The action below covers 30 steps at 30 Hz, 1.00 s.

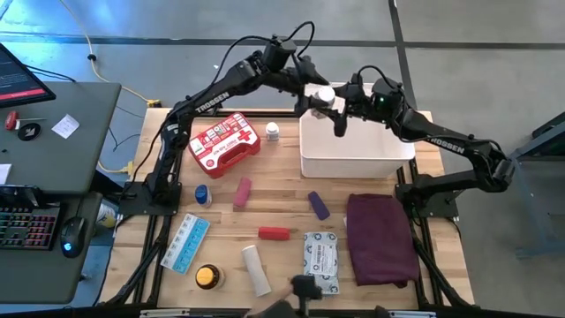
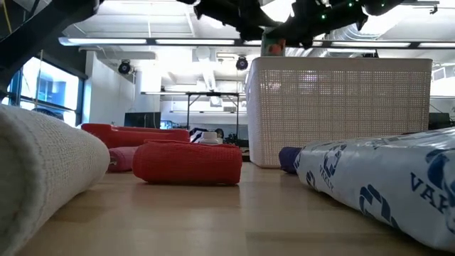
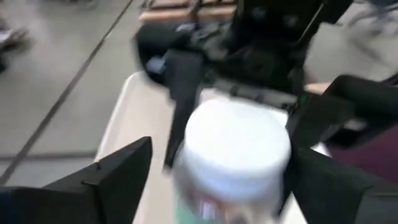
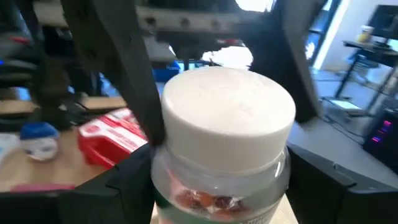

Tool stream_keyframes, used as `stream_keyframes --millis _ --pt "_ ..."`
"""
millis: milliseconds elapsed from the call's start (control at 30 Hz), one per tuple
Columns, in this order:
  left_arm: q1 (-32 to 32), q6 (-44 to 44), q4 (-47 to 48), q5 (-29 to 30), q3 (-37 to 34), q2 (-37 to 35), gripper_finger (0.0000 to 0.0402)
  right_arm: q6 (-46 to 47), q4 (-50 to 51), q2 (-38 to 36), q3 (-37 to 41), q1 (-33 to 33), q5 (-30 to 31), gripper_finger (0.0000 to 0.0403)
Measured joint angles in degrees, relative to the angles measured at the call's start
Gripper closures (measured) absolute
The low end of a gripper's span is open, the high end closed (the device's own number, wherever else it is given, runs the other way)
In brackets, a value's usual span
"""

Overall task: Pick & place medical supplies in basket/bin
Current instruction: Put the bottom white medicine bottle into the white container

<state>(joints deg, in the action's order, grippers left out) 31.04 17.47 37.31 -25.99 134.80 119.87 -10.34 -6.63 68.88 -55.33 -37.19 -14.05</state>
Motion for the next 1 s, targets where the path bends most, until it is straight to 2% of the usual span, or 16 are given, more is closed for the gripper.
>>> stream_keyframes --millis 133,233,333,500,567,800,933,1000 --pt "0.12 3.36 4.28 7.91 0.14 -3.92 0.0012 -0.86 1.58 0.22 0.00 -1.97 1.26 0.0130" --pt "0.22 3.87 7.31 9.82 0.06 -7.30 0.0032 0.96 1.22 1.83 0.00 -4.65 -3.21 0.0130" --pt "0.59 3.70 12.31 4.36 -0.22 -9.78 0.0056 3.14 1.18 5.50 -0.02 -7.23 -6.97 0.0130" --pt "2.57 3.38 18.55 -10.36 -1.45 -10.53 0.0092 1.57 -1.75 12.29 0.00 -9.38 -7.49 0.0130" --pt "3.24 2.66 18.39 -11.46 -3.68 -10.56 0.0104 1.04 -4.72 14.55 0.00 -9.46 -7.54 0.0130" --pt "7.08 -0.34 10.39 -10.67 -15.50 -14.14 0.0138 2.99 -8.08 23.12 -0.02 -9.72 -9.72 0.0130" --pt "9.22 -3.26 0.95 -10.38 -26.71 -19.75 0.0154 3.47 -9.33 26.85 -0.02 -10.14 -10.26 0.0130" --pt "9.82 -6.18 -7.04 -9.79 -34.11 -23.43 0.0162 3.27 -10.02 27.65 -0.08 -10.10 -10.44 0.0130"
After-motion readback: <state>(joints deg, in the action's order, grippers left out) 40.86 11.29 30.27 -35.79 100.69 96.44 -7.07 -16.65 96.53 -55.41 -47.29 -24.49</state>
